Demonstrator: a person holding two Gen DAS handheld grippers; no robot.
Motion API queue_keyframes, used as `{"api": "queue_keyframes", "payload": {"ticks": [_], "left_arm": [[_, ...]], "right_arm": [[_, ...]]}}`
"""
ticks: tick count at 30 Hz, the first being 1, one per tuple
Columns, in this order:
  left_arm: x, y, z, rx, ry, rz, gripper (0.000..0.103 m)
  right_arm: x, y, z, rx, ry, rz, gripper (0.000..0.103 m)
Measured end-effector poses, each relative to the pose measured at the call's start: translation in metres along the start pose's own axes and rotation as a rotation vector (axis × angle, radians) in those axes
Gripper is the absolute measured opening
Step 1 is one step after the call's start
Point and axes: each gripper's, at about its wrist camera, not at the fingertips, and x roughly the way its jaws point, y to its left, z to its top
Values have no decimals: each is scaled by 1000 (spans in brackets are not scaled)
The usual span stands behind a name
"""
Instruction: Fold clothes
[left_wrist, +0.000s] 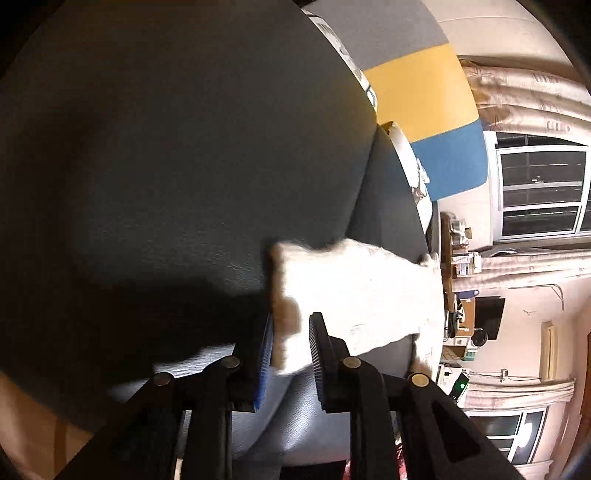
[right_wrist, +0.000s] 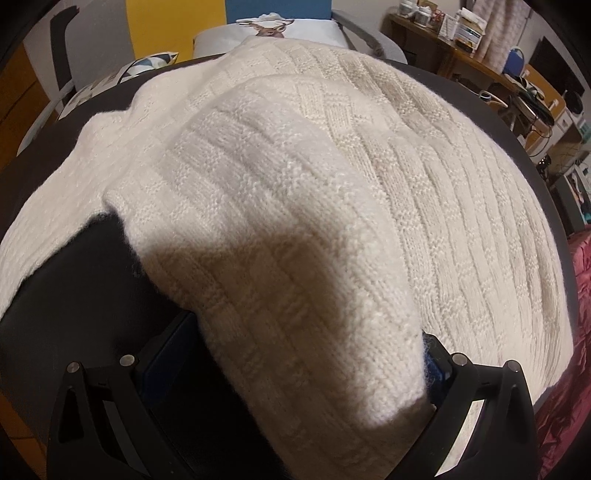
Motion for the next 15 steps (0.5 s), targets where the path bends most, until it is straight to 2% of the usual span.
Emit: {"api": "queue_keyframes", "payload": {"ticks": [6, 8, 11, 13, 15], "left_arm": [[2, -1, -4, -27, -27, -16, 21], [2, -8, -5, 12, -77, 31, 11], [-5, -20, -8, 73, -164, 87, 7], [-19, -23, -7, 62, -225, 66, 6], [-45, -30, -3, 78, -316, 40, 6]], "right_arm": [[-5, 6, -1, 7, -28, -7, 103], [-7, 8, -2, 7, -43, -6, 103], [-11, 8, -3, 7, -60, -6, 103], [-13, 12, 1, -7, -29, -5, 103], [-21, 18, 13, -25, 18, 34, 103]]}}
